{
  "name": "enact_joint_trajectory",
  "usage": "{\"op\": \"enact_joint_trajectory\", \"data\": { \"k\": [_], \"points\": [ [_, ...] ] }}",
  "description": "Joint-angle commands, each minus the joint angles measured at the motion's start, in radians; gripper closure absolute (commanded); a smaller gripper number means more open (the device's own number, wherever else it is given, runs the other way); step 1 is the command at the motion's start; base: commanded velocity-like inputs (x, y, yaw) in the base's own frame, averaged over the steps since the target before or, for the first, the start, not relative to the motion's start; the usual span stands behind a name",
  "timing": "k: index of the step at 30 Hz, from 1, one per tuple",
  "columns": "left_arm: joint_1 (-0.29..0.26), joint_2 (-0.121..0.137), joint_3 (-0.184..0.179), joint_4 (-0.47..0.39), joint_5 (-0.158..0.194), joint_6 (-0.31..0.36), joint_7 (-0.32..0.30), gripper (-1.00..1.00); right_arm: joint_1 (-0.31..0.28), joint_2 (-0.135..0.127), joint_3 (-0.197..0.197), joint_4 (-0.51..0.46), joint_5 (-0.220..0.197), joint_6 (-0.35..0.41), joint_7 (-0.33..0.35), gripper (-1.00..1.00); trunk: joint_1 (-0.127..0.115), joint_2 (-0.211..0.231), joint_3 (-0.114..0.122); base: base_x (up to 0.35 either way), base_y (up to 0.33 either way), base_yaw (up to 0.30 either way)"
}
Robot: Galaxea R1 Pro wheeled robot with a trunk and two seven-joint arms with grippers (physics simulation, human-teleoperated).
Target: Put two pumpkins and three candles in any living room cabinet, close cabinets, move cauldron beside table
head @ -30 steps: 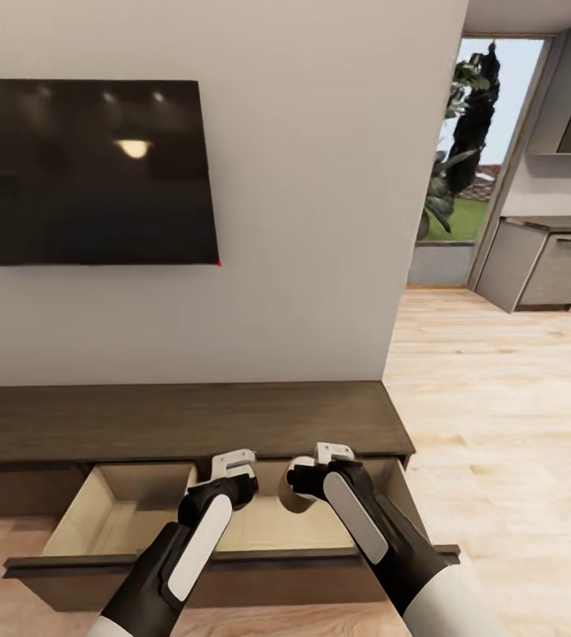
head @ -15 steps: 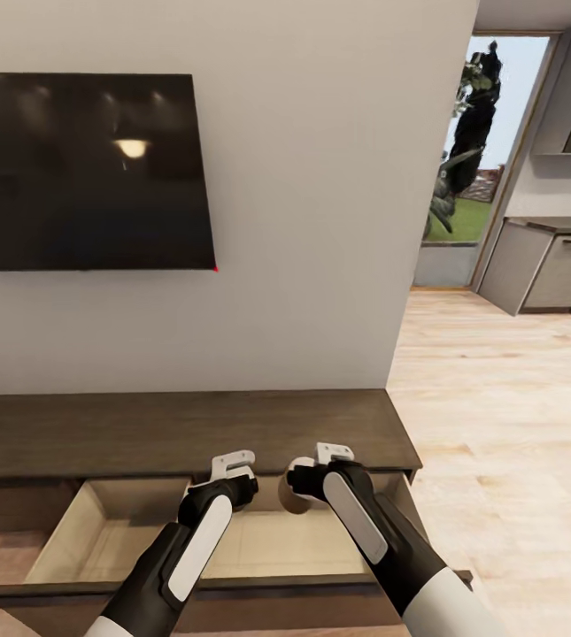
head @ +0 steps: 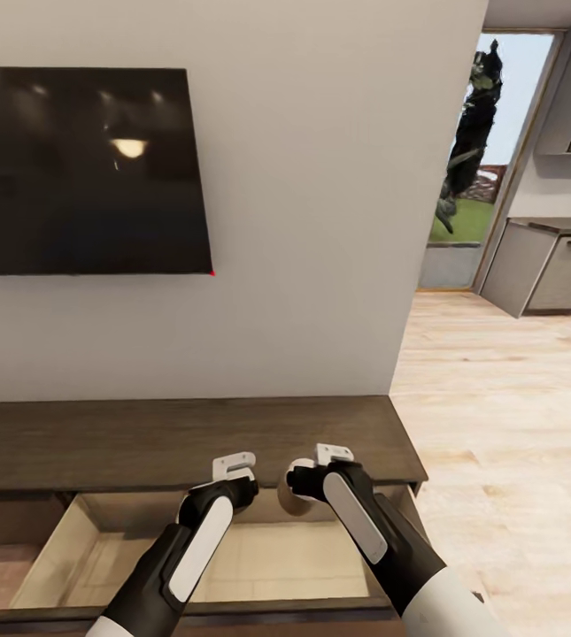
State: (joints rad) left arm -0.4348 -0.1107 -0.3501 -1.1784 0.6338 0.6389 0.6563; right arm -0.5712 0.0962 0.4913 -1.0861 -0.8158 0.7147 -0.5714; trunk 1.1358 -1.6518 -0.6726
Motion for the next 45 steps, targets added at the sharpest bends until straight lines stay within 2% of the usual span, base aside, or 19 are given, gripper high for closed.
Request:
{"op": "enact_joint_trajectory", "data": {
  "k": [1,5,15,17,20,22,29,34,38,45],
  "points": [
    [-0.001,0.000,-0.007,-0.001,0.009,0.001,0.011,1.00,-0.001,-0.001,0.001,0.001,-0.012,0.001,-0.010,1.00,0.000,-0.001,-0.001,0.034,0.000,0.000],
    [0.000,0.000,-0.022,0.000,0.009,0.001,0.011,1.00,-0.001,-0.003,0.000,0.022,-0.015,0.007,-0.014,1.00,0.000,-0.001,-0.001,0.013,0.000,0.000],
    [0.000,0.001,-0.029,0.001,0.017,0.002,0.020,1.00,-0.001,-0.003,0.000,0.106,-0.018,0.016,-0.020,1.00,0.038,-0.071,-0.032,0.001,0.000,0.000],
    [0.000,0.000,-0.028,0.016,0.018,0.002,0.020,1.00,-0.001,-0.003,0.000,0.125,-0.018,0.016,-0.020,1.00,0.046,-0.085,-0.039,0.000,0.000,0.000],
    [0.000,-0.001,-0.025,0.115,0.010,0.002,0.019,1.00,-0.001,-0.002,0.001,0.163,-0.014,0.014,-0.021,1.00,0.058,-0.106,-0.048,0.000,0.000,0.000],
    [-0.001,-0.001,-0.025,0.147,0.008,-0.001,0.015,1.00,-0.001,-0.001,0.001,0.169,-0.011,0.010,-0.021,1.00,0.065,-0.120,-0.054,0.000,0.000,0.000],
    [-0.001,-0.003,-0.025,0.188,0.011,-0.019,0.012,1.00,-0.001,0.004,0.002,0.172,-0.007,0.000,-0.022,1.00,0.092,-0.169,-0.076,0.000,0.000,0.000],
    [-0.001,-0.007,-0.030,0.251,0.010,-0.098,0.007,1.00,-0.001,0.003,0.008,0.172,-0.005,-0.033,-0.022,1.00,0.111,-0.204,-0.092,0.000,0.000,0.000],
    [-0.001,-0.004,-0.063,0.261,0.008,-0.135,0.007,1.00,-0.001,0.003,0.014,0.173,-0.001,-0.069,-0.021,1.00,0.127,-0.232,-0.104,0.000,0.000,0.000],
    [-0.001,-0.004,-0.074,0.263,0.008,-0.185,0.004,1.00,-0.001,0.004,0.015,0.173,0.022,-0.076,-0.021,1.00,0.153,-0.281,-0.126,0.000,0.000,0.000]
  ]
}}
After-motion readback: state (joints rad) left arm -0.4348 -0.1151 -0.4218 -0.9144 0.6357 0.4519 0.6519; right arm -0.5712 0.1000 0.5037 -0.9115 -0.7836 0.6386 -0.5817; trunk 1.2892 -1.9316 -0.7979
